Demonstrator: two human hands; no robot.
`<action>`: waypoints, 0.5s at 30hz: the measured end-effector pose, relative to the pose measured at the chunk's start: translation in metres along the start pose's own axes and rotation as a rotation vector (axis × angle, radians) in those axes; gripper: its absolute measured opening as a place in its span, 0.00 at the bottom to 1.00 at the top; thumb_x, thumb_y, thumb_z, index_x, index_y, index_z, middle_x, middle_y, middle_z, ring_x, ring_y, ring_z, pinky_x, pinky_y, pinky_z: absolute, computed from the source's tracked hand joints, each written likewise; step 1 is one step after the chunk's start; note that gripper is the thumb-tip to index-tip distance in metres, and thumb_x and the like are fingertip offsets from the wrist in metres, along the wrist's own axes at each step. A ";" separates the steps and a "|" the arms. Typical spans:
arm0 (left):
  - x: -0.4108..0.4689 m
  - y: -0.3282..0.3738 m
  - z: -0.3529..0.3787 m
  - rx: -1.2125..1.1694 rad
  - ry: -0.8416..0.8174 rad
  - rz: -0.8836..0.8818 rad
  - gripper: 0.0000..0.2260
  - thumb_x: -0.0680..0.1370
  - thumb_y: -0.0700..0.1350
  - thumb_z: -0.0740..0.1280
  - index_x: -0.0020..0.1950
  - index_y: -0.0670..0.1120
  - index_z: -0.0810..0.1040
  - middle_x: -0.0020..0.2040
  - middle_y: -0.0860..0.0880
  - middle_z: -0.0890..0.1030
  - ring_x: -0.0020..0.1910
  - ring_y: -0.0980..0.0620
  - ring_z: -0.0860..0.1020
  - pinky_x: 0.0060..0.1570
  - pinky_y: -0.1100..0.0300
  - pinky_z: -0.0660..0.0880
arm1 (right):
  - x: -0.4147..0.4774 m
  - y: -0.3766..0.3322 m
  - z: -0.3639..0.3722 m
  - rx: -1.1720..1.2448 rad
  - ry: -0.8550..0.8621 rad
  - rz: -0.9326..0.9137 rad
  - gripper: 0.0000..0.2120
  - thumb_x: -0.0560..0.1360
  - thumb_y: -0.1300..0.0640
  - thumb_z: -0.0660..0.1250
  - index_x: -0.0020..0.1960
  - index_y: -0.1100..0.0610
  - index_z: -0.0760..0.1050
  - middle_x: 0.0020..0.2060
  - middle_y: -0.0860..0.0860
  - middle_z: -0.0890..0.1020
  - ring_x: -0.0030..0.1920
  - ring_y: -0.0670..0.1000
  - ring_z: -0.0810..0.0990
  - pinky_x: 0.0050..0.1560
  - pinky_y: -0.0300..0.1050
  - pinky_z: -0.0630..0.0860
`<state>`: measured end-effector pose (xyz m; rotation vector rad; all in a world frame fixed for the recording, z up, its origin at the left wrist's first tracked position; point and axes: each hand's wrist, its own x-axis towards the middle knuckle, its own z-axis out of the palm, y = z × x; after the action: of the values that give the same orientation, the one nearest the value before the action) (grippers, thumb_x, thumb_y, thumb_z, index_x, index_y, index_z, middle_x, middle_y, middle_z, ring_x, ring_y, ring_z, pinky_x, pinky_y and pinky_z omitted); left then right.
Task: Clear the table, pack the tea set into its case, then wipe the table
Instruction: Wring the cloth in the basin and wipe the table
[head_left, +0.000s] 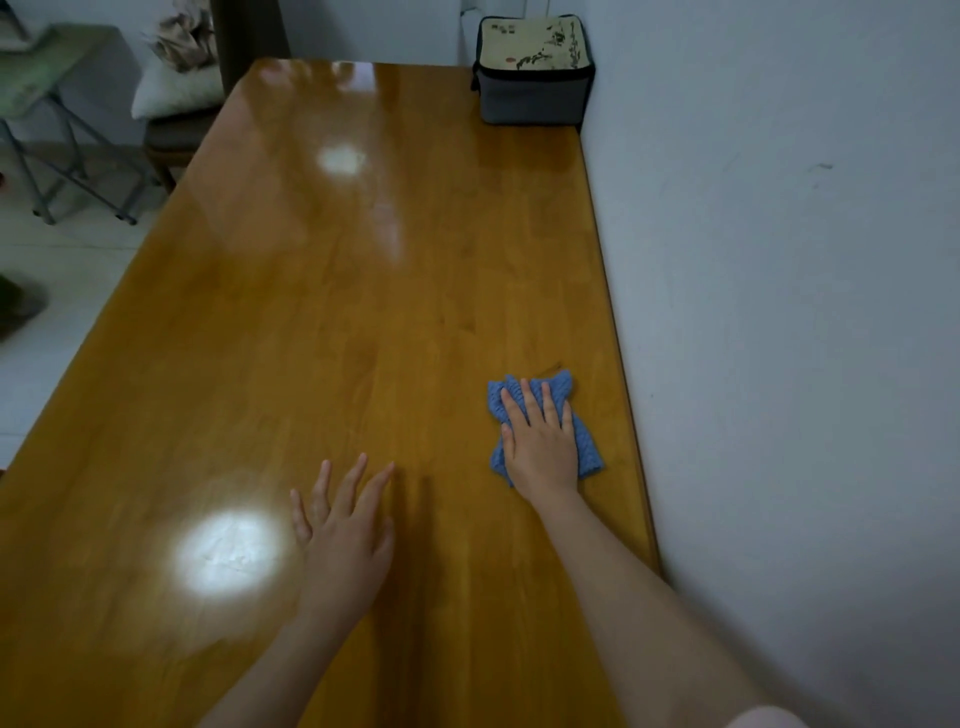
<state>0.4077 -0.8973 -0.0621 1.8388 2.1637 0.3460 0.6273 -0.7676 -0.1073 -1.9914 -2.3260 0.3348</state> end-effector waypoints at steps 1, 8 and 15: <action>-0.002 -0.002 -0.001 0.003 0.001 -0.003 0.27 0.76 0.46 0.69 0.73 0.58 0.65 0.76 0.51 0.64 0.78 0.45 0.49 0.73 0.39 0.41 | -0.005 -0.005 0.003 0.008 0.005 -0.016 0.30 0.79 0.44 0.34 0.78 0.48 0.52 0.78 0.50 0.53 0.78 0.54 0.45 0.77 0.56 0.44; -0.011 -0.010 -0.010 -0.001 -0.027 -0.039 0.25 0.78 0.48 0.64 0.73 0.61 0.64 0.77 0.53 0.59 0.78 0.46 0.45 0.74 0.42 0.38 | -0.058 -0.031 0.020 -0.015 0.057 -0.095 0.24 0.82 0.46 0.48 0.77 0.48 0.60 0.76 0.51 0.61 0.78 0.55 0.53 0.76 0.60 0.53; -0.015 -0.010 -0.007 -0.036 -0.049 -0.066 0.23 0.78 0.48 0.64 0.73 0.60 0.65 0.77 0.53 0.59 0.78 0.46 0.45 0.74 0.41 0.40 | -0.100 -0.013 0.021 -0.070 0.083 0.225 0.28 0.78 0.36 0.47 0.76 0.42 0.58 0.78 0.58 0.55 0.77 0.63 0.51 0.72 0.70 0.45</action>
<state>0.3981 -0.9136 -0.0578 1.7342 2.1649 0.3209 0.6274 -0.8698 -0.1157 -2.2601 -2.0971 0.1798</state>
